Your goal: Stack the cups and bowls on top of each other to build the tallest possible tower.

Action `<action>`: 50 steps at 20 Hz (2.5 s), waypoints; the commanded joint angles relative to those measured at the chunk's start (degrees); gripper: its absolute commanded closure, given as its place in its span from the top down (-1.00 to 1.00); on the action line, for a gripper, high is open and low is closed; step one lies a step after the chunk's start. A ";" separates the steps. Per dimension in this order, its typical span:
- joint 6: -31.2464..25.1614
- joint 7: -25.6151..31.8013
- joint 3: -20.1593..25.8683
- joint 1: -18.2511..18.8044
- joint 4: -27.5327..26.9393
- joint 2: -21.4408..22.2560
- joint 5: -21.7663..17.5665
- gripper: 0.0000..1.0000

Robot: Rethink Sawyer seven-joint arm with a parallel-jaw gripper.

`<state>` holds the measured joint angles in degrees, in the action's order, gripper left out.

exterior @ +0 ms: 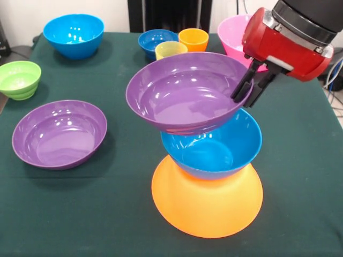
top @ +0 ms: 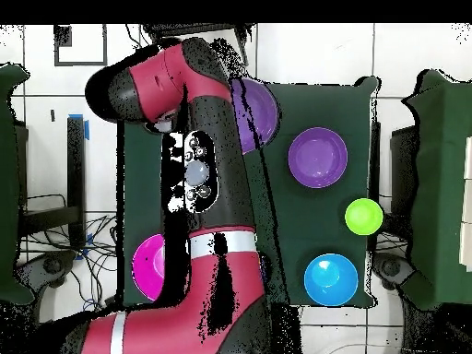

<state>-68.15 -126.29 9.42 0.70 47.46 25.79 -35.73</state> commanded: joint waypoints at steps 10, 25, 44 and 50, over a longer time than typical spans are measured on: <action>4.45 12.64 3.73 2.65 -0.43 -0.67 -0.66 -1.00; -12.55 14.46 4.65 -2.11 -16.40 -8.80 -0.77 -1.00; -13.37 13.42 1.57 -6.40 -25.28 -14.77 -4.96 -1.00; -12.38 14.41 -1.00 -7.44 -27.13 -15.92 -5.79 -1.00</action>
<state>-81.29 -126.29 7.97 -5.59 22.45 10.67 -35.61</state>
